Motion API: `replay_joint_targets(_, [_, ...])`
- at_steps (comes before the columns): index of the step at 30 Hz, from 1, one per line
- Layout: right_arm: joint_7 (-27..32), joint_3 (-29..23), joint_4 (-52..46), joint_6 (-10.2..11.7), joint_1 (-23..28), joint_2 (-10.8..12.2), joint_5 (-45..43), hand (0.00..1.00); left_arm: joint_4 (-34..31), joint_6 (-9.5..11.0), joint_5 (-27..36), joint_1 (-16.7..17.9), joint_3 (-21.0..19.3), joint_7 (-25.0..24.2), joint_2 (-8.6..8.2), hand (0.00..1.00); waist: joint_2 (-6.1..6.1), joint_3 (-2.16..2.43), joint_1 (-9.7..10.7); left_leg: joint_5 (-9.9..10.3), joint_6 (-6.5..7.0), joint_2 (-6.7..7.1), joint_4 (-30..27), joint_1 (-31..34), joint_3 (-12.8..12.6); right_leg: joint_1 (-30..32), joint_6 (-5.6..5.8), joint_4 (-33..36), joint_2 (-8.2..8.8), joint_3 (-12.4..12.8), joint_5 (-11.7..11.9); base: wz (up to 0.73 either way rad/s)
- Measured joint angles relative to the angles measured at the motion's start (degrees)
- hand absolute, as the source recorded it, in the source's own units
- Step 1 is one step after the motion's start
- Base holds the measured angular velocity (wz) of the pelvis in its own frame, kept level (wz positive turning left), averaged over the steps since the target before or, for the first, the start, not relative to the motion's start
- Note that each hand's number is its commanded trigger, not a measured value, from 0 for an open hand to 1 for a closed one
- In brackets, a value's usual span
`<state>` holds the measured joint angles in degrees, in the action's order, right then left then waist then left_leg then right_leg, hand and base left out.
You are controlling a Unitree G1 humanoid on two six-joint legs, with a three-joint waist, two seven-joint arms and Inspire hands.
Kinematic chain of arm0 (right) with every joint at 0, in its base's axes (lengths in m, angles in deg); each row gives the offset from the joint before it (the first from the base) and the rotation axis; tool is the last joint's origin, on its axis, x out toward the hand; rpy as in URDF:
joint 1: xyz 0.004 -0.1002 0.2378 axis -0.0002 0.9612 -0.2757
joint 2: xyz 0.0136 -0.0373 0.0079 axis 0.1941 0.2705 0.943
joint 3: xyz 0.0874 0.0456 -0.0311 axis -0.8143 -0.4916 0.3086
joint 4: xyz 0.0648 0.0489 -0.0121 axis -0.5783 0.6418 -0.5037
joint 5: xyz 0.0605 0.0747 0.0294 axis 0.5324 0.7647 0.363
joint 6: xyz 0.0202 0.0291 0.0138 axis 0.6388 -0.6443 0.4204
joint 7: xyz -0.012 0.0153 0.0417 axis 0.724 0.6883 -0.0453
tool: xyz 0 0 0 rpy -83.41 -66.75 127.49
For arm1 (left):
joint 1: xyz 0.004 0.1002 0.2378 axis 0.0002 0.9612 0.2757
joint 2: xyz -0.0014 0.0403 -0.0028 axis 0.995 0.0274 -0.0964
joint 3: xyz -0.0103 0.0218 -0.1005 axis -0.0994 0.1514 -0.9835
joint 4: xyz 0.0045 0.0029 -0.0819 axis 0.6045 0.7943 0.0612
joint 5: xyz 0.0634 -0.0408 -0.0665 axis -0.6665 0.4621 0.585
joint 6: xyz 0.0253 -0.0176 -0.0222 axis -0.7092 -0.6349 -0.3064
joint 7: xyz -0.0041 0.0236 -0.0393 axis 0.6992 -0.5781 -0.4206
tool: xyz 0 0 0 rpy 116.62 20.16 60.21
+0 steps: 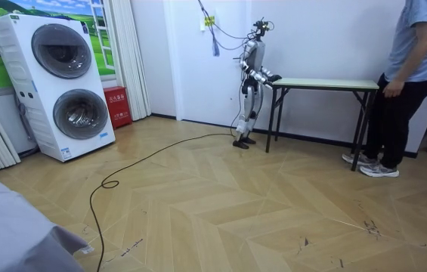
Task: Move table with human
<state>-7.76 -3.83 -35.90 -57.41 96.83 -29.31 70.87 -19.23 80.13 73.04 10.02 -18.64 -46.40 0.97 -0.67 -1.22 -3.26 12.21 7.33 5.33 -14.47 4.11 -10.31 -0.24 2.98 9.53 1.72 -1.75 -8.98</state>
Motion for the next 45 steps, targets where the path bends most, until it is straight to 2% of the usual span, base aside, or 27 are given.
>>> replay_joint_targets(5, [-3.7, -0.7, 1.6, -0.9, -0.3, 0.5, -0.6, 0.0, 0.6, -1.5, -3.1, 0.1, -1.4, -1.8, 0.29, 0.0, 0.04, -0.01, 0.4, 0.1, -0.2, -0.17, 0.8, -0.7, -0.1, -0.5, -0.3, -0.2, -0.27, -0.2, 0.1, 0.02])
replay_joint_targets(7, [-5.2, -0.8, 2.2, -1.4, -0.3, 0.6, -0.4, 0.0, 0.6, -1.8, -3.3, 0.0, -1.4, -2.1, 0.41, 0.0, 0.3, 0.16, 0.8, 0.5, -1.06, -0.19, 1.4, -0.9, -0.1, -0.9, -0.55, -0.9, -0.33, -0.4, 0.3, 0.04])
replay_joint_targets(8, [-5.9, -1.0, 2.3, -2.0, -0.3, 0.7, -0.6, 0.0, 0.7, -1.9, -3.4, 0.1, -1.5, -2.1, 0.44, 0.0, 0.45, 0.19, 1.0, 0.4, -2.78, -0.21, 1.7, -0.9, -0.1, -0.8, -0.65, -0.9, -0.28, -0.5, 0.7, 0.0])
replay_joint_targets(9, [-6.4, -1.1, 2.5, -2.6, -0.4, 0.7, -0.8, 0.0, 0.9, -2.0, -3.6, 0.1, -1.5, -2.2, 0.46, 0.0, 0.46, 0.2, 1.3, 0.3, -3.56, -0.3, 2.0, -1.0, -0.2, -0.8, -0.74, -0.9, -0.31, -0.8, 1.1, -0.04])
replay_joint_targets(10, [-6.7, -1.1, 2.7, -2.6, -0.4, 0.8, -0.8, 0.0, 1.1, -2.0, -3.6, 0.1, -1.6, -2.3, 0.47, 0.0, 0.46, 0.2, 1.3, 0.3, -3.56, -0.33, 2.0, -1.0, -0.3, -0.8, -0.74, -0.9, -0.32, -0.9, 1.1, -0.04])
replay_joint_targets(18, [-9.1, -1.5, 4.9, -2.6, -0.4, 2.1, -3.0, 0.0, 1.7, -2.2, -5.5, 0.2, -2.0, -2.7, 0.41, 0.0, 0.48, 0.2, 1.3, 0.0, -3.1, -0.76, 2.1, -2.1, -0.2, -1.8, -0.95, -0.9, -0.76, -1.6, 1.1, 0.01])
replay_joint_targets(22, [-9.6, -1.6, 5.4, -2.6, -0.5, 2.1, -4.8, 0.0, 2.2, -2.2, -5.8, 0.2, -2.2, -3.2, 0.21, 0.0, 0.51, 0.17, 1.3, -0.6, -2.09, -0.76, 2.1, -2.4, -0.2, -2.0, -0.95, -0.9, -0.76, -1.9, 1.1, 0.01])
replay_joint_targets(28, [-13.1, -1.7, 11.6, -2.6, -2.6, 2.1, -16.3, 0.0, 4.5, -2.2, -8.7, -0.2, -2.3, -4.5, -0.03, 0.0, 0.57, 0.15, 1.5, -0.9, -1.39, -0.75, 3.1, -2.9, -0.1, -1.8, -1.02, -0.9, -0.82, -3.1, 1.1, -0.02])
replay_joint_targets(30, [-13.6, -1.8, 13.0, -3.2, -2.6, 1.9, -19.9, 0.0, 5.0, -2.2, -9.4, -0.2, -2.4, -5.1, 0.12, 0.0, 0.54, 0.14, 1.6, -1.3, 0.78, -0.75, 3.4, -2.8, 0.2, -1.6, -1.45, -0.9, -1.01, -3.1, 0.9, 0.04])
replay_joint_targets(31, [-13.9, -1.8, 13.3, -3.3, -2.6, 1.9, -21.0, 0.0, 5.5, -2.2, -9.7, -0.2, -2.4, -5.4, 0.21, 0.0, 0.54, 0.15, 1.6, -1.4, 1.22, -0.75, 3.5, -2.8, 0.2, -1.6, -1.5, -0.9, -1.07, -3.1, 0.8, 0.0])
replay_joint_targets(35, [-14.7, -1.8, 14.6, -3.7, -2.9, 0.4, -27.1, 0.0, 10.8, -2.2, -10.1, -0.3, -2.4, -6.6, 1.17, 0.0, 0.65, 0.33, 2.1, -1.6, 1.66, -0.77, 3.7, -2.8, 0.7, -1.6, -1.54, -0.9, -1.14, -3.7, 0.8, 0.05])
replay_joint_targets(36, [-15.3, -2.0, 17.1, -3.7, -3.4, 0.1, -29.3, 0.0, 12.9, -2.2, -11.8, -0.2, -2.4, -6.8, 1.41, 0.0, 0.85, 0.63, 2.1, -1.6, 1.68, -0.77, 3.7, -2.9, 0.9, -1.7, -1.56, -0.9, -1.14, -3.9, 0.8, 0.09])
replay_joint_targets(38, [-15.3, -2.6, 21.4, -3.7, -4.1, 0.1, -33.2, 0.0, 15.6, -2.1, -14.4, 0.1, -2.4, -6.8, 2.0, 0.0, 1.23, 0.9, 2.1, -1.6, 1.68, -0.77, 3.8, -2.9, 1.1, -1.7, -1.71, -0.9, -1.14, -4.0, 0.7, 0.06])
replay_joint_targets(41, [-14.3, -4.4, 26.9, -3.8, -4.3, 0.0, -38.9, 0.0, 19.1, -2.1, -17.5, 0.1, -2.5, -6.8, 2.48, 0.0, 1.23, 0.9, 1.9, -1.6, 1.69, -0.77, 3.8, -2.8, 1.2, -1.7, -1.71, -0.9, -1.09, -4.7, 0.7, 0.01])
replay_joint_targets(45, [-13.4, -4.4, 34.9, -3.7, -5.6, 0.1, -41.1, 0.0, 25.4, -1.9, -19.8, -0.2, -2.8, -6.8, 2.39, 0.0, 1.4, 0.88, 1.9, -1.6, 1.69, -0.77, 3.7, -2.8, 1.2, -1.8, -1.74, -0.8, -1.09, -4.5, 0.7, 0.0])
